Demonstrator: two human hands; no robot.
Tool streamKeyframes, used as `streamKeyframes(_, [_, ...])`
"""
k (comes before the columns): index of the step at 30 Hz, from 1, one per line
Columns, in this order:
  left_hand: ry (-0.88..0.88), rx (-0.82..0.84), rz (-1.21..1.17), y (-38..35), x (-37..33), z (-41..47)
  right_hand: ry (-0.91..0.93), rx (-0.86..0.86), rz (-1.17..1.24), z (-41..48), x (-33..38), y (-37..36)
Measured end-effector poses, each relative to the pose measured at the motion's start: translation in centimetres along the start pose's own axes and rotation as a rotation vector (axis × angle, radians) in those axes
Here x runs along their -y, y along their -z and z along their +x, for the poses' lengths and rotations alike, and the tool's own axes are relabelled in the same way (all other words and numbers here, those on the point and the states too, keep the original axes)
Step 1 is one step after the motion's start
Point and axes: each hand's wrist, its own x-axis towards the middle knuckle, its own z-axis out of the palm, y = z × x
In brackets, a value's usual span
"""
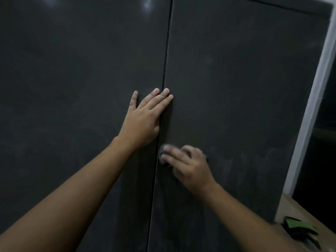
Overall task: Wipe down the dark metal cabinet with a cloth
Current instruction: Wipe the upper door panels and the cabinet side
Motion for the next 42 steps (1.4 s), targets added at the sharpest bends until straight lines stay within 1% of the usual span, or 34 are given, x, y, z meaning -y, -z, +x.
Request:
streamKeyframes(3, [0.047, -0.019, 0.000, -0.4, -1.2, -0.1, 0.335, 0.219, -0.066, -4.2, 0.3, -0.3])
streamKeyframes(4, [0.047, -0.015, 0.003, -0.6, -1.5, -0.2, 0.413, 0.262, -0.094, -5.2, -0.3, 0.2])
streamKeyframes(5, [0.037, -0.012, 0.007, -0.7, -1.8, -0.3, 0.448, 0.273, -0.110, -5.9, -1.3, 0.7])
streamKeyframes(6, [0.024, -0.013, 0.014, -0.9, -2.1, -0.5, 0.446, 0.259, -0.122, -6.1, -2.5, 1.4])
streamKeyframes(7, [0.008, -0.016, 0.025, -1.1, -2.3, -0.7, 0.414, 0.225, -0.133, -6.2, -3.9, 2.2])
streamKeyframes(9, [-0.011, -0.022, 0.044, -1.6, -2.8, -1.0, 0.275, 0.127, -0.153, -5.9, -6.9, 4.0])
streamKeyframes(13, [0.006, -0.053, 0.062, -2.7, -4.5, -1.0, -0.179, -0.089, -0.161, -4.8, -10.4, 5.7])
streamKeyframes(15, [0.016, -0.063, 0.069, -3.2, -5.5, -0.7, -0.317, -0.143, -0.133, -5.0, -9.8, 5.2])
streamKeyframes(16, [0.018, -0.066, 0.069, -3.4, -6.0, -0.5, -0.329, -0.143, -0.114, -5.2, -9.3, 4.9])
streamKeyframes(17, [0.018, -0.067, 0.067, -3.7, -6.6, -0.2, -0.294, -0.126, -0.096, -5.8, -8.9, 4.6])
streamKeyframes(18, [0.017, -0.069, 0.065, -4.0, -7.2, 0.0, -0.216, -0.089, -0.077, -6.5, -8.7, 4.5])
streamKeyframes(21, [0.000, -0.056, 0.071, -5.0, -9.2, 0.6, 0.068, 0.093, -0.031, -9.2, -9.3, 5.0])
streamKeyframes(22, [-0.013, -0.043, 0.076, -5.3, -9.8, 0.8, 0.124, 0.142, -0.034, -9.9, -9.8, 5.5])
streamKeyframes(24, [-0.038, -0.017, 0.081, -6.0, -11.0, 1.1, 0.176, 0.190, -0.078, -10.8, -11.5, 6.8])
streamKeyframes(26, [-0.048, -0.005, 0.080, -6.5, -12.0, 1.6, 0.142, 0.172, -0.131, -11.1, -13.7, 8.5])
streamKeyframes(27, [-0.047, -0.005, 0.074, -6.8, -12.5, 1.8, 0.058, 0.132, -0.150, -11.3, -15.0, 9.4])
streamKeyframes(30, [-0.048, -0.005, 0.057, -7.7, -14.2, 2.6, -0.419, -0.040, -0.143, -12.3, -18.1, 11.6])
streamKeyframes(31, [-0.052, -0.005, 0.054, -8.0, -14.8, 2.9, -0.506, -0.061, -0.134, -12.8, -18.4, 11.8])
streamKeyframes(32, [-0.056, -0.005, 0.053, -8.3, -15.5, 3.2, -0.509, -0.056, -0.131, -13.3, -18.4, 11.8])
streamKeyframes(34, [-0.065, -0.006, 0.054, -9.1, -16.9, 3.8, -0.344, 0.009, -0.113, -15.0, -18.5, 11.6])
streamKeyframes(36, [-0.077, -0.013, 0.063, -10.1, -18.3, 4.3, -0.170, 0.125, -0.085, -17.1, -19.0, 12.0])
streamKeyframes(38, [-0.070, -0.021, 0.077, -11.0, -19.0, 4.8, -0.068, 0.235, -0.077, -18.3, -20.2, 13.1])
streamKeyframes(40, [-0.047, -0.039, 0.099, -11.8, -19.2, 4.9, -0.038, 0.263, -0.077, -18.1, -22.2, 14.4])
streamKeyframes(41, [-0.043, -0.054, 0.110, -12.1, -19.1, 4.9, -0.080, 0.227, -0.072, -17.6, -23.4, 15.1])
streamKeyframes(42, [-0.041, -0.072, 0.112, -12.4, -19.1, 4.8, -0.160, 0.165, -0.067, -17.0, -24.5, 15.8])
